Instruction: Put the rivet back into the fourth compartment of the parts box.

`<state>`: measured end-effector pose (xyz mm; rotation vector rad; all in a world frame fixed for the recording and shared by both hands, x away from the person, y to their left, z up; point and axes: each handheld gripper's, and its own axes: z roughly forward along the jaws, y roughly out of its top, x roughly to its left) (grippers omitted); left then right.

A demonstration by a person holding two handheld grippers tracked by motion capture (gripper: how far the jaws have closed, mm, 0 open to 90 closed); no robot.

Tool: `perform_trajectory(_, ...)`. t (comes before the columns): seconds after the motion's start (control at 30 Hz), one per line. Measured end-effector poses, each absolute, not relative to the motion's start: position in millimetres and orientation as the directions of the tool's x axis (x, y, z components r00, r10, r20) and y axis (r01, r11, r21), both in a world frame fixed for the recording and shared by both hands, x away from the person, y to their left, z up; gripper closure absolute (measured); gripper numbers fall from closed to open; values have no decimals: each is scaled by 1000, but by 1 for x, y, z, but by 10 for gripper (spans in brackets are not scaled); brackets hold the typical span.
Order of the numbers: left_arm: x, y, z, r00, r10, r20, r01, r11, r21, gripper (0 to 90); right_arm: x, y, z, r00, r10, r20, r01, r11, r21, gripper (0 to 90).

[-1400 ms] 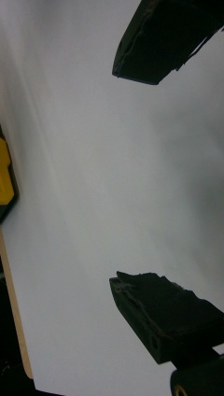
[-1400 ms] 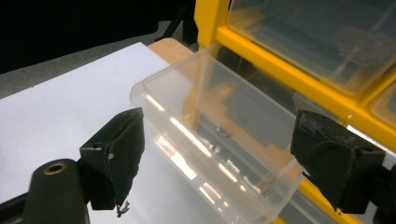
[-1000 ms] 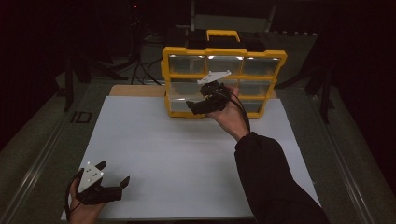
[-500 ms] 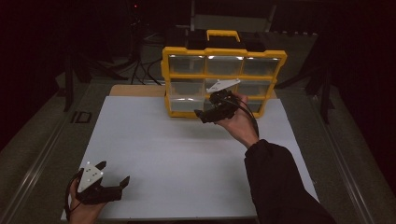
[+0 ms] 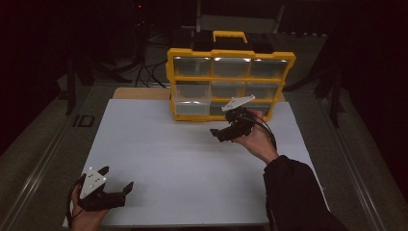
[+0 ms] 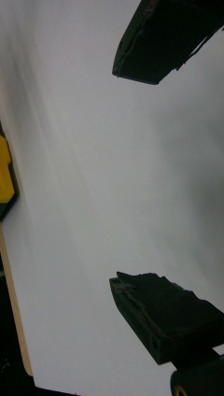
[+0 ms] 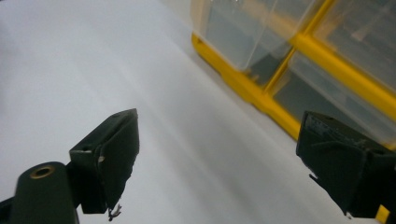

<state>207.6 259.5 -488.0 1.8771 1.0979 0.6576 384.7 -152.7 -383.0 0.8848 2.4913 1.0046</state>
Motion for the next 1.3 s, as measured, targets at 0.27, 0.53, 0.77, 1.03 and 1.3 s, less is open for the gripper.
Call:
perform_trajectory(0.27, 207, 260, -488, 475, 880, 24, 437, -259, 861, 26, 369, -174, -405, -756, 653, -57, 451, 581, 678, 121)
perform_trajectory(0.53, 207, 259, -488, 473, 881, 28, 438, -263, 860, 26, 351, -195, -429, -746, 665, -22, 475, 556, 682, 109)
perform_trajectory(0.77, 207, 261, -488, 462, 886, 25, 437, -252, 863, 26, 335, -220, -440, -711, 703, -5, 503, 514, 695, 105)
perform_trajectory(1.03, 206, 261, -488, 457, 889, 30, 437, -253, 863, 26, 319, -241, -437, -690, 724, -23, 500, 499, 708, 105)
perform_trajectory(1.3, 205, 265, -486, 441, 897, 21, 436, -235, 869, 25, 301, -265, -445, -655, 755, -21, 521, 472, 711, 105)
